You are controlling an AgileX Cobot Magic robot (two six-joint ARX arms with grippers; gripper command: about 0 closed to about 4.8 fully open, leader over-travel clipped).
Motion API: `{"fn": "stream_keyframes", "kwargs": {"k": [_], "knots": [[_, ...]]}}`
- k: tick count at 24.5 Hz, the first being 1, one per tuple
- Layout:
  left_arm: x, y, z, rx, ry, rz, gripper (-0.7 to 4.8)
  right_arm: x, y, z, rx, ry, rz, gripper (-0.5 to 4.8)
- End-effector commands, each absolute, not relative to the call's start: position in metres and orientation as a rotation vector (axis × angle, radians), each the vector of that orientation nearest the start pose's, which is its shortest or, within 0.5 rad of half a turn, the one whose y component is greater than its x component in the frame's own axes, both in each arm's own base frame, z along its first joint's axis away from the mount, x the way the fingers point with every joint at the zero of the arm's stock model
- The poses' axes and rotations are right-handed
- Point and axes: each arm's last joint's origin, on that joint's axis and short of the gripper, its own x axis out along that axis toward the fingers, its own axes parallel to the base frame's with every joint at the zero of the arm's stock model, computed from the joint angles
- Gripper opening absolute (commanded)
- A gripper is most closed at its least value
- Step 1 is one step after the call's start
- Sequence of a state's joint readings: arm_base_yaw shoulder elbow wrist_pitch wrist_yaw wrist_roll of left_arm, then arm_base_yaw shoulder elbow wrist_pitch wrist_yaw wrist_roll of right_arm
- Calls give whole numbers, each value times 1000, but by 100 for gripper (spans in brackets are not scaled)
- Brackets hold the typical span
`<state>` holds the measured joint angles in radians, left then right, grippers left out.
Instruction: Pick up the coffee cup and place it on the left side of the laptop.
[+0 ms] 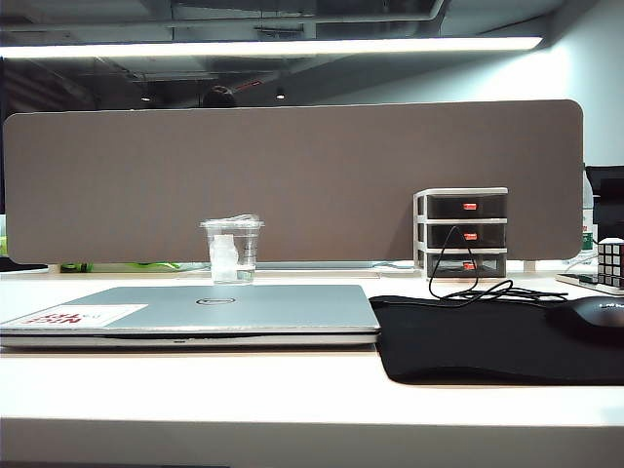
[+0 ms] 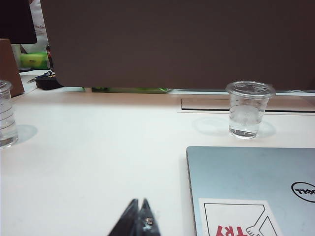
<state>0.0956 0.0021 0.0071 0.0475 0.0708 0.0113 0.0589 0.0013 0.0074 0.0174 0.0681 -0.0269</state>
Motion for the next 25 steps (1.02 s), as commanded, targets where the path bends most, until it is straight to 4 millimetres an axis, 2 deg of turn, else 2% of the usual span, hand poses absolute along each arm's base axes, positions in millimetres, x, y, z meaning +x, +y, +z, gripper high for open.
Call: {"fn": "stream_keyframes", "kwargs": {"k": [1, 16, 20, 23, 25], "knots": [[97, 7, 171, 24, -63, 22, -3, 97, 4, 168, -24, -36, -10, -1], [97, 7, 172, 20, -64, 21, -3, 97, 4, 168, -23, -36, -5, -1], [97, 2, 172, -130, -54, -146, -3, 96, 12, 168, -28, -41, 289, -1], [95, -4, 172, -175, -28, -366, -3, 92, 20, 168, -33, -44, 593, -1], [95, -5, 172, -173, -23, -405, -3, 91, 22, 167, -35, -45, 664, -1]]}}
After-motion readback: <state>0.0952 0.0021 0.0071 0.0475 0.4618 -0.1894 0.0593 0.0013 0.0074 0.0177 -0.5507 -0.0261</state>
